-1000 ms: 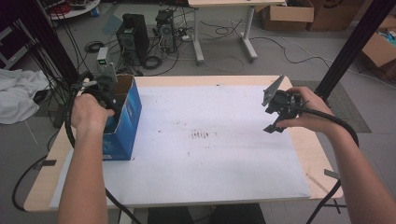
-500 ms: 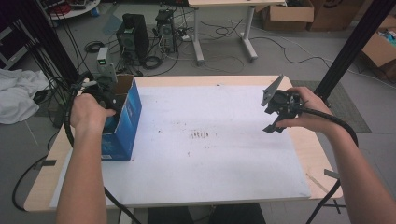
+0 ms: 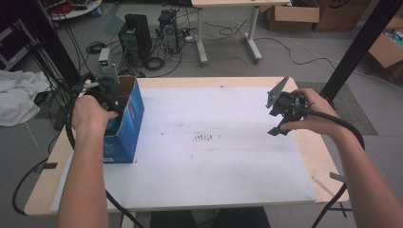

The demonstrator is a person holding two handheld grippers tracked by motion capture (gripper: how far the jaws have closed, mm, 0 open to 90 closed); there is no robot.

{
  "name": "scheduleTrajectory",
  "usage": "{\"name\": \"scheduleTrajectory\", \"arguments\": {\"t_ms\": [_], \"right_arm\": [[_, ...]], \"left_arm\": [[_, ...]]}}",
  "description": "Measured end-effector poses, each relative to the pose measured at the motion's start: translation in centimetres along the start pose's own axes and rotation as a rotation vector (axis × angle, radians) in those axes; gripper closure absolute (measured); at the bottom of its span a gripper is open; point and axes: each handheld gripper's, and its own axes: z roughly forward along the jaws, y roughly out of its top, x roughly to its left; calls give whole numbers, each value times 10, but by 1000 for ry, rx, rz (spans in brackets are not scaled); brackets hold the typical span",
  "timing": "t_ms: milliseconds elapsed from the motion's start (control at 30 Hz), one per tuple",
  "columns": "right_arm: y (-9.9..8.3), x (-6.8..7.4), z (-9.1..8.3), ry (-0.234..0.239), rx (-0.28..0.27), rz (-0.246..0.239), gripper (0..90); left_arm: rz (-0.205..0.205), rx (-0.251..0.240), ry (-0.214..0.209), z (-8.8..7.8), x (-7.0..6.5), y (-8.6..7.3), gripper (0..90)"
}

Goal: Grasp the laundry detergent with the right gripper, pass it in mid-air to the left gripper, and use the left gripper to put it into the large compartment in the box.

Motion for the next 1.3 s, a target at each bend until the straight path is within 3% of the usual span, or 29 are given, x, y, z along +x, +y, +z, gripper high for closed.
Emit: {"name": "scheduleTrajectory", "arguments": {"t_ms": [200,433,633,800,1000,1200,1300], "right_arm": [[0,0,0,0,-3,3,260],[2,0,-1,1,-5,3,259],[4,1,-4,4,-9,7,250],[8,4,-5,5,-15,0,247],[10,5,-5,13,-25,2,243],[9,3,-7,17,-27,2,239],[9,2,-8,14,-27,1,238]], "left_arm": [[2,-5,-12,-1,-1,0,375],[12,-23,3,-8,0,-3,302],[43,-55,-9,-24,-2,-8,239],[94,-97,10,-44,-10,-11,197],[191,-168,10,-70,-33,-13,173],[316,-214,-19,-80,-65,-8,160],[348,-219,-34,-80,-76,-6,160]]}}
